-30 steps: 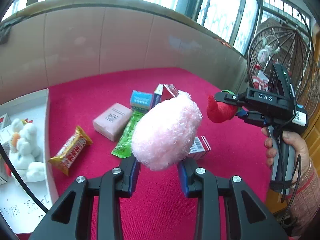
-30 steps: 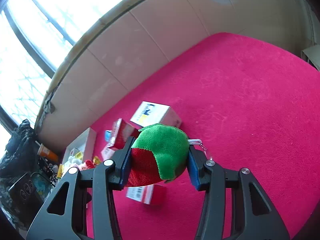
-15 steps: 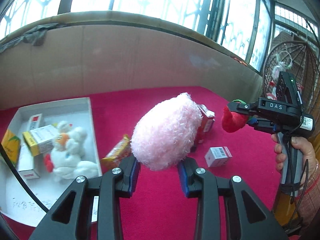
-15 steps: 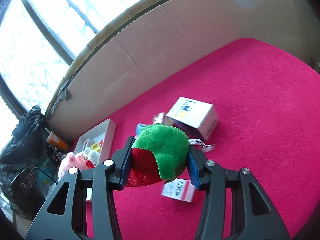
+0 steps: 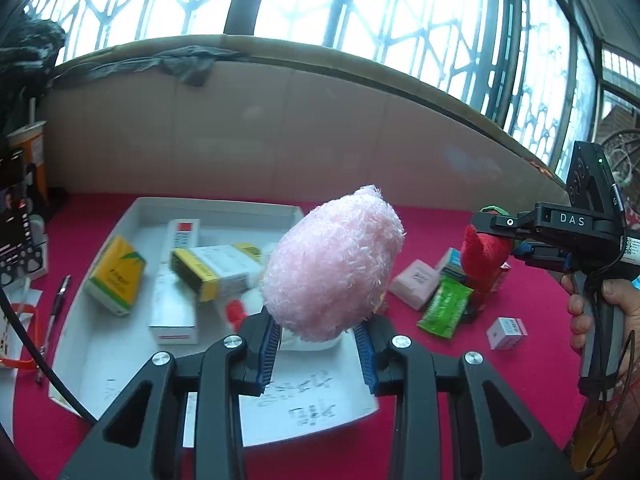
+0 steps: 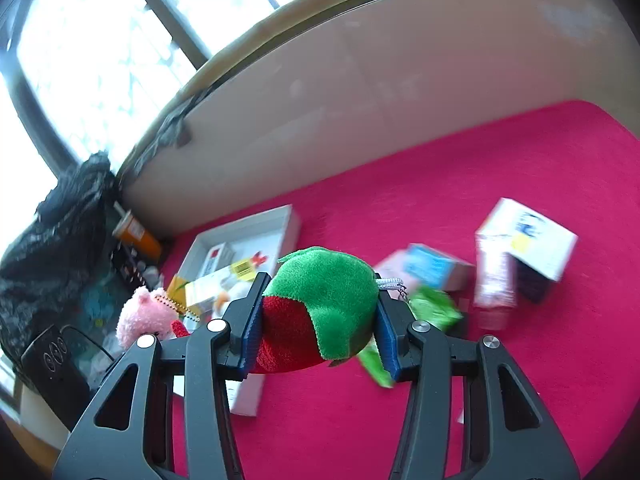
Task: Organize objects
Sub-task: 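Carry the pink ball and plush pepper over the white tray with both grippers, then open both grippers to release the ball and pepper into the tray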
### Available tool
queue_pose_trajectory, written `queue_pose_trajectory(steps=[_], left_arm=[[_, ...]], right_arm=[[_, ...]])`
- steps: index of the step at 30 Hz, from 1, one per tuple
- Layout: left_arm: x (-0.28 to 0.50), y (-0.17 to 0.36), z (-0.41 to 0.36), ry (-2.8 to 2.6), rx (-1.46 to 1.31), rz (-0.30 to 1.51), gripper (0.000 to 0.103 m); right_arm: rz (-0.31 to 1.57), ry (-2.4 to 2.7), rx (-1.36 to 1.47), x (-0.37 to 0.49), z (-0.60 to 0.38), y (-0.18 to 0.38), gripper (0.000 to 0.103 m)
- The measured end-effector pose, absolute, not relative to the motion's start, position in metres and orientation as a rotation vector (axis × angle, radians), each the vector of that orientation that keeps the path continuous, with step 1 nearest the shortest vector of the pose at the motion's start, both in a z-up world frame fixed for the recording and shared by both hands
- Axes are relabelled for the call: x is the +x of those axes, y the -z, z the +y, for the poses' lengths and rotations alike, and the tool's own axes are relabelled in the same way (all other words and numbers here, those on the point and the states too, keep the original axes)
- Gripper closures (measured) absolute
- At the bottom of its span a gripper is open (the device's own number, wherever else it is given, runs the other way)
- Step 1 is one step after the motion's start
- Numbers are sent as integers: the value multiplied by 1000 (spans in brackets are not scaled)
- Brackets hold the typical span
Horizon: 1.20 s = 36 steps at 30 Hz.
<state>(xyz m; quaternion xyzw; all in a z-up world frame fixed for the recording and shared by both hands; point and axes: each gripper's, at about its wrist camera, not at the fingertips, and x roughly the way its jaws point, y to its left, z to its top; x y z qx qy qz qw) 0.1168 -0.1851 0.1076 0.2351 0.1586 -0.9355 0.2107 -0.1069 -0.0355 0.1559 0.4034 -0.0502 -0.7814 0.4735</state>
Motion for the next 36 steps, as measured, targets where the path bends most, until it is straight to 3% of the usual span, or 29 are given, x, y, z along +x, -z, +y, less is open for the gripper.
queue_pose_trajectory(steps=[8, 23, 25, 26, 27, 29, 36], left_arm=[[150, -99, -228, 2456, 616, 508, 69], [155, -87, -244, 2358, 658, 466, 66], [155, -86, -246, 2348, 670, 467, 56], [155, -86, -246, 2345, 672, 465, 41], [155, -86, -246, 2340, 671, 463, 19], [155, -86, -246, 2329, 662, 464, 0], [154, -90, -240, 2307, 656, 443, 0]], right_arm=[[22, 1819, 977, -79, -121, -157, 56], [61, 1800, 1064, -87, -249, -130, 50], [69, 1795, 1066, -86, -253, -126, 41], [76, 1800, 1064, -84, -253, -124, 26], [78, 1806, 1060, -83, -253, -124, 21], [88, 1817, 1044, -81, -248, -123, 19], [31, 1848, 1021, -84, -207, -134, 19]])
